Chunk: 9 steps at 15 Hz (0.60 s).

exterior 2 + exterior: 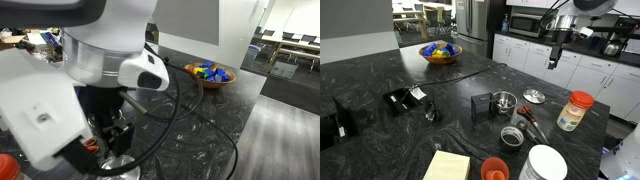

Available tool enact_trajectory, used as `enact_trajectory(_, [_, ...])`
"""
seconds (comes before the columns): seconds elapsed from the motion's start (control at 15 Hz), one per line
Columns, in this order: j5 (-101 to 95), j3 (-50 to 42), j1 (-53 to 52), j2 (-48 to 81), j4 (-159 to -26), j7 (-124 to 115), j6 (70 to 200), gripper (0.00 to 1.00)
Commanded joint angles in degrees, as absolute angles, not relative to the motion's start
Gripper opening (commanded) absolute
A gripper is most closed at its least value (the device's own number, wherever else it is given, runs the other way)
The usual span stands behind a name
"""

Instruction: Take the lid from the table and put it on the silver pot

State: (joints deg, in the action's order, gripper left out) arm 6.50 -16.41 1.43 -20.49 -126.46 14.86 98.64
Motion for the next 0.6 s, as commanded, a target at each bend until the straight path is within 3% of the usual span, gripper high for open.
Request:
enact_trajectory(0.0, [7.1, -14.7, 3.4, -20.2, -126.3, 15.4, 98.4, 1.0])
enact_trajectory(0.53, [5.7, -13.3, 5.7, -16.4, -129.3, 8.5, 105.6, 1.0])
